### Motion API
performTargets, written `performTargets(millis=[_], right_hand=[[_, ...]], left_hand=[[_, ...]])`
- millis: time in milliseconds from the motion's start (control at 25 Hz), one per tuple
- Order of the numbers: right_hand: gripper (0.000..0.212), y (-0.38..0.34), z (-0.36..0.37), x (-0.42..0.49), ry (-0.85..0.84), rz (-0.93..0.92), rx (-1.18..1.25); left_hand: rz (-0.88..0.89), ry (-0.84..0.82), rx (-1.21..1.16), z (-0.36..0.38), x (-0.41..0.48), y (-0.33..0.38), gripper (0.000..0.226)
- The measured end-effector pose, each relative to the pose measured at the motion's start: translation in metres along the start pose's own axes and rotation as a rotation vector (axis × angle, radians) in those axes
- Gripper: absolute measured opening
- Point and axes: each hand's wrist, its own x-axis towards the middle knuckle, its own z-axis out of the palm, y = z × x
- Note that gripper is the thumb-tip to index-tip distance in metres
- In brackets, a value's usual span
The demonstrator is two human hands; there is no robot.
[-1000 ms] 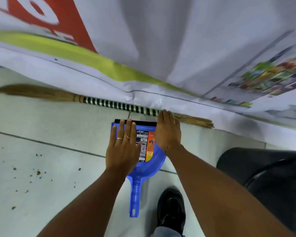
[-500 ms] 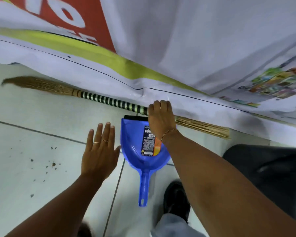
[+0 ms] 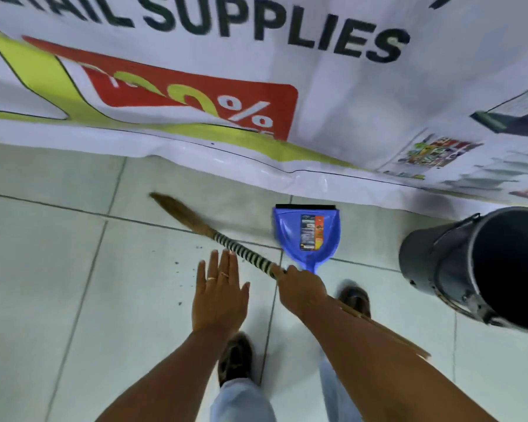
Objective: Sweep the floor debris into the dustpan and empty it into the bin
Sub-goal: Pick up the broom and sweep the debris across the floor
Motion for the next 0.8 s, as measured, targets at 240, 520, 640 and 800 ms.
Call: performTargets(millis=[240,520,640,800], right_hand=[[0.049,-0.057,0.04,-0.075,-0.022,0.064,0.054],[0.057,-0.07,0.088,-0.155,0.034,0.324,0.397],[0.048,-0.061,0.117,-0.191,-0.033,0.428,0.453],[0.042,-0.083,0.144,-0.21,-0.168,0.363,0.392]], left_hand=[[0.031,0.041,0.057,0.005,-0.082,-0.049,0.059],[0.002,0.088,-0.04,-0.004,-0.15,-0.031,0.064],[0.016,0.085,-0.035,-0.001,-0.182,-0.022,0.064],[0.0,0.08,-0.039,0.01,-0.215,-0.027,0.064]])
